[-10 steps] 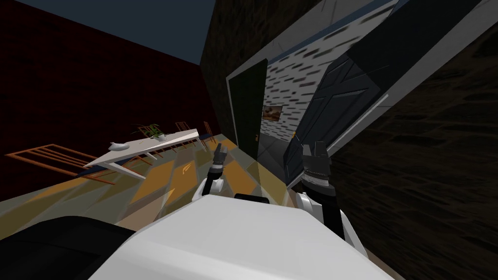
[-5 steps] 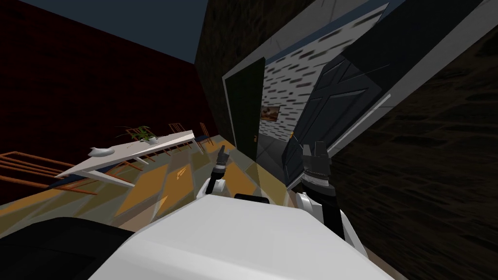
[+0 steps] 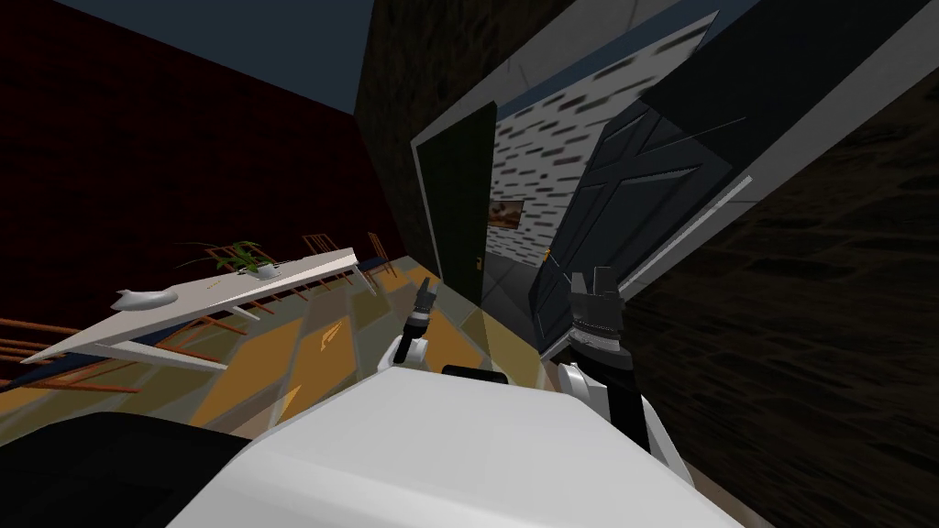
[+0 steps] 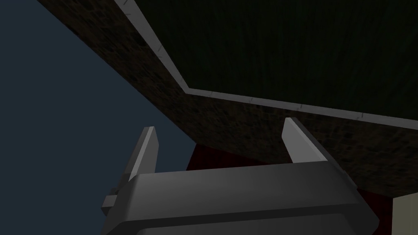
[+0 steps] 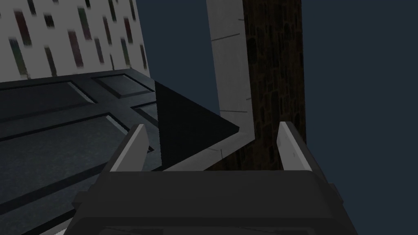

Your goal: Push the door open

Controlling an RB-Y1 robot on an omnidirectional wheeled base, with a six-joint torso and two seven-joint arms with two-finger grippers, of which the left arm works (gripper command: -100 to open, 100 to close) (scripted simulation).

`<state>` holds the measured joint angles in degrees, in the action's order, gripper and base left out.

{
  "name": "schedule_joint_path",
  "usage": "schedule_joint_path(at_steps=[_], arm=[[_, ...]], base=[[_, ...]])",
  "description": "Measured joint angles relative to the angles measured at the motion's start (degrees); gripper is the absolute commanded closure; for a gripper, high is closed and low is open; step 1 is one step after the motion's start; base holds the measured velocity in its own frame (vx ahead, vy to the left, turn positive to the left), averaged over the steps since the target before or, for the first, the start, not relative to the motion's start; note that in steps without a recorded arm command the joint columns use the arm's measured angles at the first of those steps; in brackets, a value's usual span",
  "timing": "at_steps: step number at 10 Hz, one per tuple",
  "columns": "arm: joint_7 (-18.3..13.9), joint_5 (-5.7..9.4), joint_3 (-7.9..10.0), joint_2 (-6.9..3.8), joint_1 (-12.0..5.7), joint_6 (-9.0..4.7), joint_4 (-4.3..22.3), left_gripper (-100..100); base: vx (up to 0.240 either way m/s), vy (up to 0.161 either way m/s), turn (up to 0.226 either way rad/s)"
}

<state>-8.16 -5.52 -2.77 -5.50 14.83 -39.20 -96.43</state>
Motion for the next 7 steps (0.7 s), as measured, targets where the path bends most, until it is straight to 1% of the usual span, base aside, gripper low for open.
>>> schedule_joint_path(at_steps=[1, 3, 4, 5, 7], arm=[[-0.11, 0.04, -0.10, -0.15, -0.79, -0.17, 1.67, -100], [-0.27, 0.00, -0.51, -0.25, -1.83, -0.38, 4.35, -100], [-0.39, 0.04, -0.59, -0.37, -2.69, -0.67, 6.17, -100], [-0.51, 0.01, -0.84, -0.45, -3.03, -0.66, 7.17, -100], [-0.55, -0.05, -1.29, -0.41, -4.12, -1.28, 10.33, -100]], base=[[0.105, 0.038, -0.080], [0.093, 0.021, -0.087], [0.087, 0.036, -0.088], [0.101, 0.043, -0.083], [0.102, 0.035, -0.072]])
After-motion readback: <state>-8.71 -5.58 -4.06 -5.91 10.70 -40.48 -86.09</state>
